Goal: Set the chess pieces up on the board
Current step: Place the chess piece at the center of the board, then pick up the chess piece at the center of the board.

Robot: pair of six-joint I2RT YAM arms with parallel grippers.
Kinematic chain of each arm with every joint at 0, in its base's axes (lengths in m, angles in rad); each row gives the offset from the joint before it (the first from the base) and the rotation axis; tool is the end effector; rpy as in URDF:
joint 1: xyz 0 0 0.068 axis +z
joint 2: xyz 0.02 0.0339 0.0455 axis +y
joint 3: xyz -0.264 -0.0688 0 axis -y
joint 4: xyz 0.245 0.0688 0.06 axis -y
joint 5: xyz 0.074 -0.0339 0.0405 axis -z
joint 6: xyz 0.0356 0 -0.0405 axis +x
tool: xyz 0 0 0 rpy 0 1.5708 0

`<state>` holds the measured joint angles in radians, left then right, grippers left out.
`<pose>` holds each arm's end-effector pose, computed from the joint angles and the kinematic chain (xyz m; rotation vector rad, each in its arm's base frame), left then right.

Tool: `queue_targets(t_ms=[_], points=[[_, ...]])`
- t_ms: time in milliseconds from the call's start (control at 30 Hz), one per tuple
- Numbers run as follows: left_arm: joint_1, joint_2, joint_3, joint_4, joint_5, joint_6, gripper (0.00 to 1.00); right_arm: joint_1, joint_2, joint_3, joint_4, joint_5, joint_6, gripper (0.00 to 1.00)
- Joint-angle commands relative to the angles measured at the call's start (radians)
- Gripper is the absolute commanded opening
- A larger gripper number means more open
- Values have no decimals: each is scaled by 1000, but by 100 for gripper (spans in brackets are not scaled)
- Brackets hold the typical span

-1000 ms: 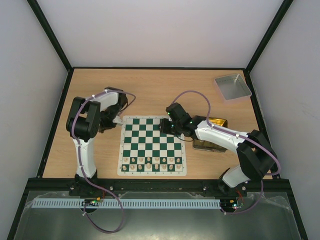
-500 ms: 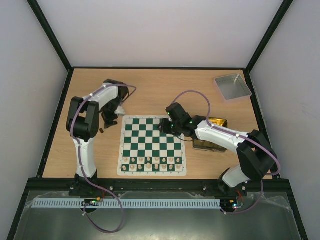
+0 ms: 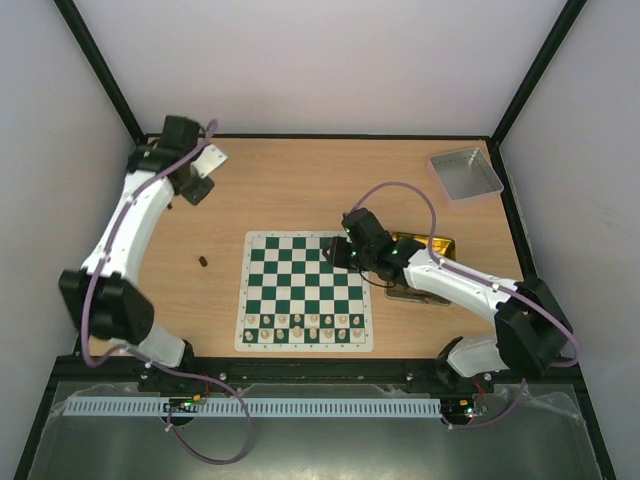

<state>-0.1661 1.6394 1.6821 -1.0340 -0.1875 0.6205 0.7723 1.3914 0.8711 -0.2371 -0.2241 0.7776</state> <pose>0.3364 -0.0497 0.3561 0.9250 2.4186 0.4110 0.2053 0.2110 0.2288 -0.1163 2.5393 0.9693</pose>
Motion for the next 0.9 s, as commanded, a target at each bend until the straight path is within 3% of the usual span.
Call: queue_targets(t_ms=[0, 133, 233, 300, 367, 467, 633, 867], points=[[22, -180, -351, 272, 51, -92, 5, -3, -43, -17, -34, 73, -6, 37], [43, -295, -620, 381, 100, -62, 13, -2, -61, -3, -75, 103, -26, 37], [66, -342, -737, 418, 146, -41, 15, -3, -82, -5, -78, 128, -33, 38], [87, -357, -783, 442, 164, -31, 23, -2, -87, -10, -78, 128, -34, 38], [112, -358, -804, 456, 180, -27, 25, -2, -81, -13, -80, 121, -27, 38], [156, -329, -809, 460, 210, -31, 13, -2, -70, -17, -78, 111, -20, 37], [201, -283, -835, 472, 261, -32, 13, -2, -58, -15, -74, 97, -10, 37], [220, -242, -854, 471, 299, -28, 30, -3, -56, -11, -87, 97, -9, 37]])
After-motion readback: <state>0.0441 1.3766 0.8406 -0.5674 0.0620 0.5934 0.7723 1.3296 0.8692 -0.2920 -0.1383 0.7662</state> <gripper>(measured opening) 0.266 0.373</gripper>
